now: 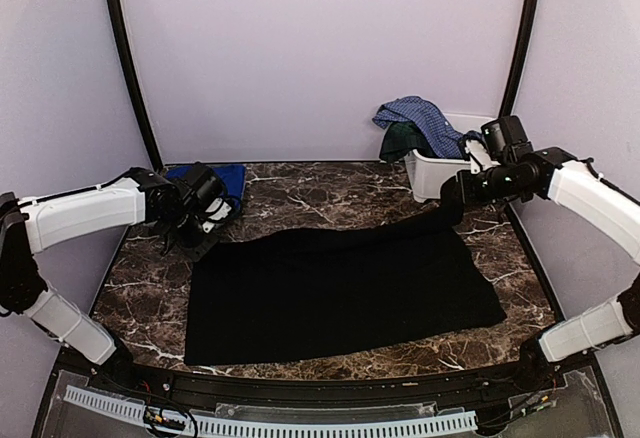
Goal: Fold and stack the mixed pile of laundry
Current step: Fold the 1/3-folded T-shirt at the center of the board.
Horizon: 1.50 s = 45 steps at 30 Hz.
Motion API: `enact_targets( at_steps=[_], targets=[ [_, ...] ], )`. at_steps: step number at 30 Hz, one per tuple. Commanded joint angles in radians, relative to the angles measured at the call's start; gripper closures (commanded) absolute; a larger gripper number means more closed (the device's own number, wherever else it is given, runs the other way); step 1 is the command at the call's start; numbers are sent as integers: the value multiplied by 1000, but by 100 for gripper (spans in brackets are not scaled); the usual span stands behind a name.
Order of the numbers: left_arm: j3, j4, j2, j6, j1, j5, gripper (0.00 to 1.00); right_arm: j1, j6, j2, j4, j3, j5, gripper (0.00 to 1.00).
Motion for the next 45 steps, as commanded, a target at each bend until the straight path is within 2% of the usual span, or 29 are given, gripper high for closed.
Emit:
enact_targets(
  at_steps=[1,7,14,24,33,42,45],
  targets=[
    [36,-120,-18,29,-46,-88,100,-6,40,-61,-45,-9,13,100],
    [-3,-160,-106,70,-115,-25,100,-6,124,-131,-57,-119,-46,100],
    [-102,-158,-88,128,-159,11,100,-4,230,-218,-62,-260,-57,100],
    [-177,-164,-150,146,-162,-58,100,2,339,-280,-90,-287,69,100],
    [-228,-147,-206,188,-160,26,100,-11,373,-249,-52,-362,86,100],
    [-231,-113,-132,197,-161,49,100,-11,306,-261,24,-395,-90,100],
    [-231,-101,-120,200,-166,94,92,-9,292,-242,46,-409,-149,100]
  ],
)
